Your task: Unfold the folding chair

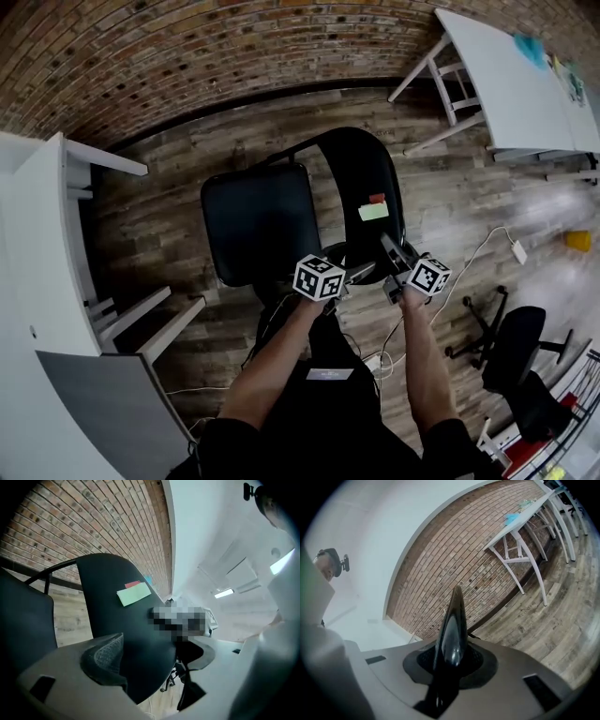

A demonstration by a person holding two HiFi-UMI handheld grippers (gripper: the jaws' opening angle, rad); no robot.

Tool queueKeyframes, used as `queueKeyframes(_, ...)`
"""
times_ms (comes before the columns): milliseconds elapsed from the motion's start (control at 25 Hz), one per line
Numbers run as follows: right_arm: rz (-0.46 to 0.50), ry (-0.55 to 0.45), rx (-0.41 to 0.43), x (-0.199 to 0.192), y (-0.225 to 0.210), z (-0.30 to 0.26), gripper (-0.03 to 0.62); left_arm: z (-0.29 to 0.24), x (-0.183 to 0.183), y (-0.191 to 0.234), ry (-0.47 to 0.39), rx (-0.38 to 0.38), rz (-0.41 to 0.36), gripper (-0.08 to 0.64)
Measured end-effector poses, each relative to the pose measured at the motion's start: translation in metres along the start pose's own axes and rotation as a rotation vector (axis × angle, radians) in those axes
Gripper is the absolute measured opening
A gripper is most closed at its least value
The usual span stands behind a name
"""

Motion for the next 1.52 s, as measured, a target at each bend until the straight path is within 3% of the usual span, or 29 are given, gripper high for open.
queueKeyframes(280,0.016,0.007,-0.01,-0.015,0.031,-0.019,0.074,0.014,-0.006,-0.001,-0.009,-0.028,0.022,0.376)
queueKeyframes(600,0.042,0.015,-0.031,-0.033,0.062,-0.043,0.08,0.04,-0.015,0.007,-0.066,0.002,0.057,0.377)
queueKeyframes(1520,0.092,0.028,-0.101,-0.066,0.115,-0.088,0.086,0.107,-0.031,0.029,-0.064,-0.036,0.07,0.377)
Point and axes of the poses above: the fingertips, and each gripper's own axes: z backward along the fingers, y to its left, x out of its top, the point moved 2 cm from there along z, backward along the fingers, and after that the axes turned 10 degrees about y, right-handed, at the moved point
